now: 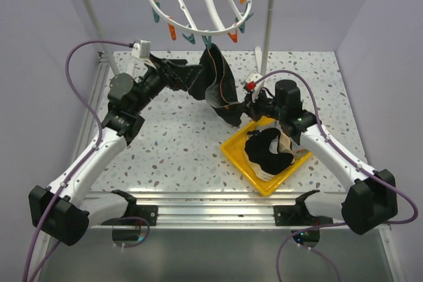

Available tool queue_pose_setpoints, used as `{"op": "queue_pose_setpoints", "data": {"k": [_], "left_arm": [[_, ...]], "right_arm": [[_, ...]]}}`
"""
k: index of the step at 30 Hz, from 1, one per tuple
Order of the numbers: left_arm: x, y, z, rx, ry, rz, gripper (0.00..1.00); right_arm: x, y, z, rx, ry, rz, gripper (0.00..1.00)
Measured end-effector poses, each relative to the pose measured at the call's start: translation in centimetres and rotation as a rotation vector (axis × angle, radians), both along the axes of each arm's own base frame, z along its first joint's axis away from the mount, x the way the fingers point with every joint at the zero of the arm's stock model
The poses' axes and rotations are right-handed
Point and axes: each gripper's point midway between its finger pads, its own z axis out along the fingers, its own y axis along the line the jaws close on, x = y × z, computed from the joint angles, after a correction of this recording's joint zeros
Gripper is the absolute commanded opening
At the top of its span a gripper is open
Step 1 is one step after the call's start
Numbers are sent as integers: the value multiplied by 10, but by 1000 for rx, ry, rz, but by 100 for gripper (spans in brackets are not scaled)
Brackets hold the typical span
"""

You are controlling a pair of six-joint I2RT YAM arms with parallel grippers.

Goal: Remove the underwear clipped to the hanger

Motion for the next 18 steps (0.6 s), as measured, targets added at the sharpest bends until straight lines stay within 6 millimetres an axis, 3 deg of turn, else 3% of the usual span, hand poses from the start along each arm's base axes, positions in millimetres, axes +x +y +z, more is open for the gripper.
{"op": "queue_pose_setpoints", "data": {"k": [3,11,18], "left_arm": [[-1,-2,-3,0,27,37,93],[37,-3,-33,45,145,144,92],[53,-12,-29,95,104,158,91]], "right_arm": [[-1,1,0,9,5,3,0],[-3,4,0,27,11,14,0],[-3,5,1,35,11,17,0]]}}
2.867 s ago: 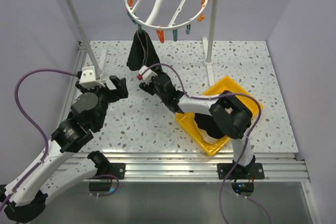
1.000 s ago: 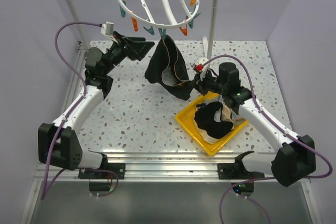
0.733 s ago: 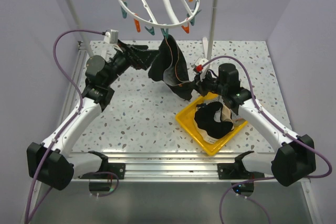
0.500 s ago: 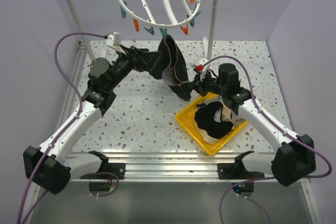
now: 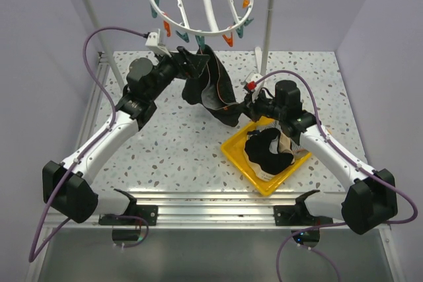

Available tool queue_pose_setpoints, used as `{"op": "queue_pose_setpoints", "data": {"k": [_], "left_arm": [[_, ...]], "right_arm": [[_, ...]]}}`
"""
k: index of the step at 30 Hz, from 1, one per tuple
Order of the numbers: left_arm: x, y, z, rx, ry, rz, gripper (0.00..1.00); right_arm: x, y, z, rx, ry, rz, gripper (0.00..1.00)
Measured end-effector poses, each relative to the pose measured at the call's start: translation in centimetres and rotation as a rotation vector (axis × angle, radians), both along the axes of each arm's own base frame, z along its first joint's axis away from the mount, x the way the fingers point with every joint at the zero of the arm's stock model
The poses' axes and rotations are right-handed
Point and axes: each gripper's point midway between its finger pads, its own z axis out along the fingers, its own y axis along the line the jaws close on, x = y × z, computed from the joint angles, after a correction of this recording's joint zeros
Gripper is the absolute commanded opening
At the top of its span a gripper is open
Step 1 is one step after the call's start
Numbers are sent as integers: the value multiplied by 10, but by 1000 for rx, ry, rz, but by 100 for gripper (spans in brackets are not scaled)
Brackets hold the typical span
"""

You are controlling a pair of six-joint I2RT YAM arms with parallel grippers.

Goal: Remove the underwear clipped to the hanger

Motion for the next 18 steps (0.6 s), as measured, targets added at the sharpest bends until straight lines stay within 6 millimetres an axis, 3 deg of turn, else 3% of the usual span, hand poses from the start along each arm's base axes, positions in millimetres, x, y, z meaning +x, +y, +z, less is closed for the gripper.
{"op": "queue_pose_setpoints", "data": {"k": [8,14,18], "left_arm": [[16,1,15,81,-101,68,85],[31,2,9,133,-133,105,75],[38,2,7,156,-163,121,74]], "right_arm": [[-1,3,-3,8,14,15,0],[-1,4,-2,12,15,15,0],[-1,4,-2,13,16,15,0]]}}
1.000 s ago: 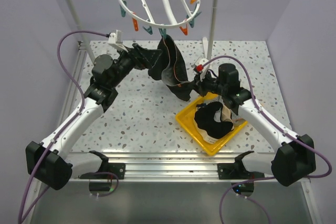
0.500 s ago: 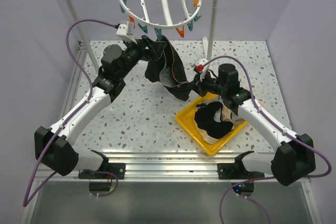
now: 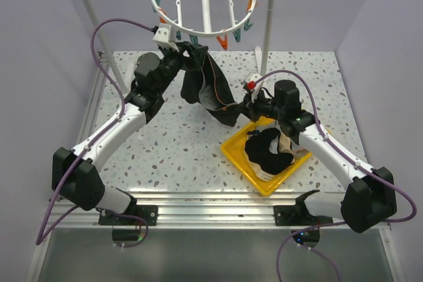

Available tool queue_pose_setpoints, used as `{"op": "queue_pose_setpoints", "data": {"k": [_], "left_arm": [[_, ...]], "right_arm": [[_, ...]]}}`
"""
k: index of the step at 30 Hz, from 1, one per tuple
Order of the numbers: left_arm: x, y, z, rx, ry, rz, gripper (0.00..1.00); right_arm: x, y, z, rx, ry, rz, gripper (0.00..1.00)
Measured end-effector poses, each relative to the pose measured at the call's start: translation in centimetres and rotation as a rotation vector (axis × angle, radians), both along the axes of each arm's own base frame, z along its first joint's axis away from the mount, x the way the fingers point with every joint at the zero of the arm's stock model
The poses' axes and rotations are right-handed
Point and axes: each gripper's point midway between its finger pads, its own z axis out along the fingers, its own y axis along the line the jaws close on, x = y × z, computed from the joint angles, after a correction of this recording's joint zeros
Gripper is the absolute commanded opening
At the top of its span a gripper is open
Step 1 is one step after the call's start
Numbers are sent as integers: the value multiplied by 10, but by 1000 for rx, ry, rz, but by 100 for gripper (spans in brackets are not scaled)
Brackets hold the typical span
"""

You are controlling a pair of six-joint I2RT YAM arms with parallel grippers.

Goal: Remove the underwear clipped to the hanger

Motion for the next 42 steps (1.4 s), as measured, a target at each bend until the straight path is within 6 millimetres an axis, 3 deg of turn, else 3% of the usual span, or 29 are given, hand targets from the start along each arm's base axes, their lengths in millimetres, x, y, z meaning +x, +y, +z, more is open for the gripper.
{"op": "queue_pose_setpoints", "data": {"k": [7,13,16,19,20,24,25,28,29,31,35,42], "left_arm": [[9,-2,15,12,-67,9,70],[13,-4,27,-2,-103,-5,56],[16,-1,27,-2,-107,-15,42],[18,1,27,-5,-104,-30,14],[19,1,26,-4,-104,-30,0],[17,-1,27,-5,-110,-52,0],[16,-2,28,-4,-111,-60,10],[15,-4,28,-4,-113,-71,61],[15,-3,28,-3,-114,-73,68],[14,-4,28,-12,-109,-81,78],[7,-3,33,-13,-112,-94,85],[-32,13,51,-6,-136,-101,93]], "right_arm": [[0,0,0,2,1,0,0],[0,0,0,1,1,-1,0],[0,0,0,2,1,0,0],[0,0,0,2,1,0,0],[0,0,0,2,1,0,0],[0,0,0,2,1,0,0],[0,0,0,2,1,0,0],[0,0,0,2,1,0,0],[0,0,0,1,1,0,0],[0,0,0,1,1,0,0],[0,0,0,0,0,0,0],[3,1,-10,-13,20,3,0]]}}
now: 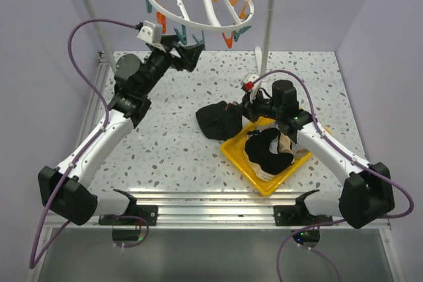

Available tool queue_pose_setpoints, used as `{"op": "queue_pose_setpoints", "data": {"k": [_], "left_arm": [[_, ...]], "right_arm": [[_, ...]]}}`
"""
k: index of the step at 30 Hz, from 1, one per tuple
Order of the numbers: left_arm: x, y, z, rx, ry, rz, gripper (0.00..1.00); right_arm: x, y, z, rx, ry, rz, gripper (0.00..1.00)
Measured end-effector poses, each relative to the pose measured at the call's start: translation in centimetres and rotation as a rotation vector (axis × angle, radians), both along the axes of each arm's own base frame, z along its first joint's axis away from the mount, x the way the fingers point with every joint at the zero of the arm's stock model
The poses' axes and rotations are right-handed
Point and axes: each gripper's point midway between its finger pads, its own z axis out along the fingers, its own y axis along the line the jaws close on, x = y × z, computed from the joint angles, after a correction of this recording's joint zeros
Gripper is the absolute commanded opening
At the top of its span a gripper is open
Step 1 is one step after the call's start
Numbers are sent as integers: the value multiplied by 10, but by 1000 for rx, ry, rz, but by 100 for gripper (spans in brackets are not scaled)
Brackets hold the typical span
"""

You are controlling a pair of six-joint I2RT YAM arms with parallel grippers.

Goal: Remove the underwear clipped to the hanger

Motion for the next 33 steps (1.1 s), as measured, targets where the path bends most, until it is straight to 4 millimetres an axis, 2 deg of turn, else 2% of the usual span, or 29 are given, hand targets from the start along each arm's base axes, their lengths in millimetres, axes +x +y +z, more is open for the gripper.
{"op": "queue_pose_setpoints", "data": {"k": [2,5,10,11,13,14,15,16,19,25,29,33], "left_arm": [[-12,5,2,9,-6,0,94],[-25,11,-6,36,7,2,95],[-32,16,-41,112,75,9,96],[-33,17,-50,128,95,10,96],[-37,20,-67,162,128,14,97],[-40,22,-76,179,148,15,97],[-43,24,-84,196,164,17,98],[-46,26,-91,208,173,19,98],[-58,33,-110,238,203,22,99],[-77,39,-148,275,259,2,99],[-77,36,-177,300,324,-18,99],[-72,25,-217,314,436,-54,99]], "right_arm": [[1,0,-5,-7,11,2,0],[1,1,-12,-16,29,6,0],[3,2,-19,-30,48,15,0],[3,3,-20,-33,50,20,3],[4,4,-19,-36,50,24,18],[5,4,-19,-40,51,26,42],[5,4,-19,-45,56,28,53],[6,4,-19,-60,52,35,70],[11,1,-18,-108,49,44,88],[11,-13,-23,-183,58,51,95],[6,-22,-30,-213,95,52,96],[7,-35,-26,-207,126,36,97]]}}
